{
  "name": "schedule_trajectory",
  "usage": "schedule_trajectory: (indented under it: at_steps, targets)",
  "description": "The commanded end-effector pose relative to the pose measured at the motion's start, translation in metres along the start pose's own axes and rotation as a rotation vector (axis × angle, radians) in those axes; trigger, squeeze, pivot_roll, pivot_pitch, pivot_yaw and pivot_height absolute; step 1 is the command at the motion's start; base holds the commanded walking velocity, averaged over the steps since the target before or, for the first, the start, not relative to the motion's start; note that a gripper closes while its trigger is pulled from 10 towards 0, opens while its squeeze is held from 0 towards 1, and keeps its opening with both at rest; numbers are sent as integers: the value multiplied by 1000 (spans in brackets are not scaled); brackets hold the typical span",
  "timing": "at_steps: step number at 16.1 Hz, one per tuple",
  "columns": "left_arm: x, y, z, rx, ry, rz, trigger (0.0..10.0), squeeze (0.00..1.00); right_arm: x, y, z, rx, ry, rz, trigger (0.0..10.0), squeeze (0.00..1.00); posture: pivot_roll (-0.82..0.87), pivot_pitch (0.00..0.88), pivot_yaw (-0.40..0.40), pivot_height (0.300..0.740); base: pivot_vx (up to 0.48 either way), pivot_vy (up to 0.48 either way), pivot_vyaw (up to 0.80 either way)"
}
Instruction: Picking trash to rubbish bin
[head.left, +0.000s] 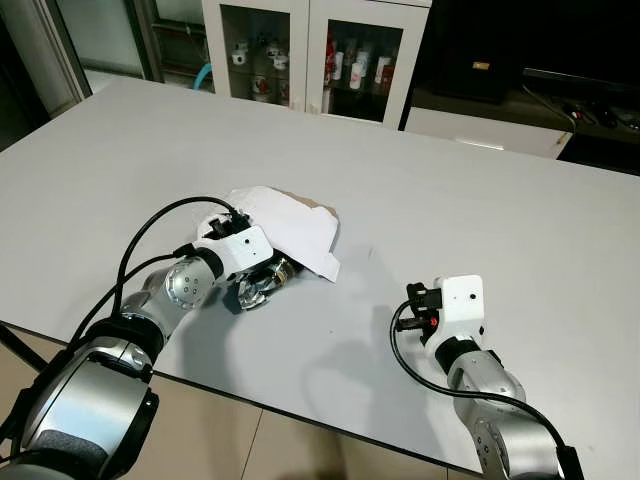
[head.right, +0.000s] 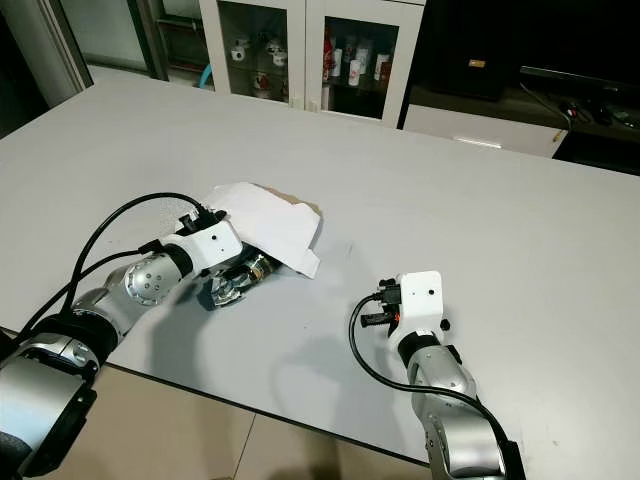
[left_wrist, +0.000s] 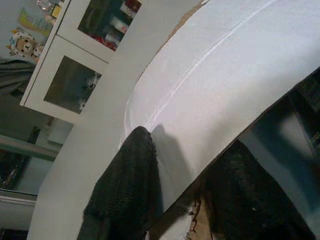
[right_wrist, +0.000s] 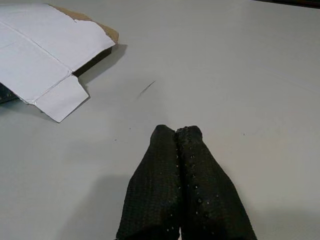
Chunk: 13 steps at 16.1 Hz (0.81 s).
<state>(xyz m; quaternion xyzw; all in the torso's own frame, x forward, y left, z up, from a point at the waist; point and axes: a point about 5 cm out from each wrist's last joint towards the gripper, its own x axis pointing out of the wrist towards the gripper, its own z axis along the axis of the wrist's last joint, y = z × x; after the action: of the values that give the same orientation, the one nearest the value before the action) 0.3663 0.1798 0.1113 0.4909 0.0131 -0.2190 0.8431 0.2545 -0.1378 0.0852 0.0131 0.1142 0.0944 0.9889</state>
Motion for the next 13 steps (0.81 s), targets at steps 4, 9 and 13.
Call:
schedule_trajectory:
  at_steps: [4,9,13]
  targets:
    - [2,4,4,14,-11,12,0,0,-2,0,0,-7,0,1,10000,0,-34,8,-49,740,0,0,0]
    - [0,18,2,12,-3,84,0,0,0,1,0,-7,-2,6,10000,0,-19,5,-53,740,0,0,0]
    - [-10,52,-1,-43,-47,198,0,0,13,10,6,-12,-19,62,10000,0,17,12,-68,740,0,0,0]
